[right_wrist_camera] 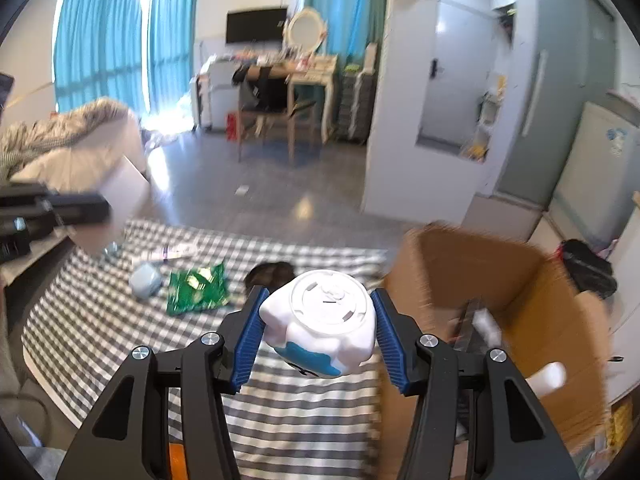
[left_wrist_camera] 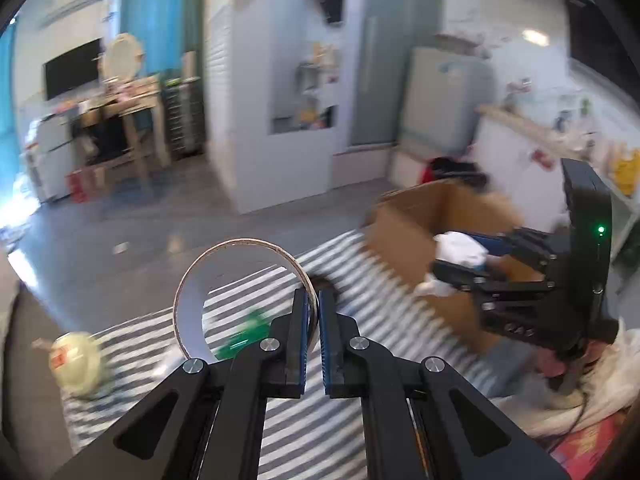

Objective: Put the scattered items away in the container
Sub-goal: 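Carry the figurine and tape roll into the cardboard box and open both tools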

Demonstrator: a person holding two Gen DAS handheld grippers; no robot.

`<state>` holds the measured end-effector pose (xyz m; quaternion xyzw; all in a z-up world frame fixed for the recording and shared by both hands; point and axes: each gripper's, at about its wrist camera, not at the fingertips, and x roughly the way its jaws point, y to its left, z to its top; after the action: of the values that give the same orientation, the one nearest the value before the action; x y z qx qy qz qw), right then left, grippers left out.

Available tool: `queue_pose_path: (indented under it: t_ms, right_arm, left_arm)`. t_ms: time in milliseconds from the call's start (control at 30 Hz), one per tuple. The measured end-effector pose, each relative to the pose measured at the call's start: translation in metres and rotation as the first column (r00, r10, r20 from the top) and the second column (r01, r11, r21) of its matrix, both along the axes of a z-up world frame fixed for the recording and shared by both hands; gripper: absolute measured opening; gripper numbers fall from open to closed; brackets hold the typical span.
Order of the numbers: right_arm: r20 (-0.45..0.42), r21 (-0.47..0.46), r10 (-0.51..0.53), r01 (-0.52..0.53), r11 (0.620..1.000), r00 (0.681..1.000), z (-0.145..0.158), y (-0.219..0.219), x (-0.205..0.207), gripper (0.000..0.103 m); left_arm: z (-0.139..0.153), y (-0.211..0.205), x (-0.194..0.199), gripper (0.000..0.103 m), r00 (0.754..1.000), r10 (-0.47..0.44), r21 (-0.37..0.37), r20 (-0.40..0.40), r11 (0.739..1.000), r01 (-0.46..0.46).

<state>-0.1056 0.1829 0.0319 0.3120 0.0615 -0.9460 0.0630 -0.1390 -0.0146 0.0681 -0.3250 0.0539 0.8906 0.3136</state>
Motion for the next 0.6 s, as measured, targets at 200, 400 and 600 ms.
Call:
queue_pose_path:
  t_ms: [200,400,600]
  right_arm:
    - [-0.075,-0.001,-0.121,0.121,0.993,0.99,0.028,0.062,0.027,0.052]
    - [-0.062,0.003,-0.251,0.251,0.968,0.966,0.028,0.125,0.037,0.052]
    - [0.036,0.028,-0.341,0.34,0.94,0.939,-0.007,0.171,0.024,0.052]
  left_arm:
    - [0.012,0.083,0.002,0.005,0.99,-0.142,0.065,-0.004,0.988,0.142]
    - [0.009,0.167,0.002,0.005,0.964,-0.265,0.102,0.021,0.96,0.262]
    - [-0.019,0.239,-0.011,0.005,0.938,-0.334,0.057,0.098,0.942,0.329]
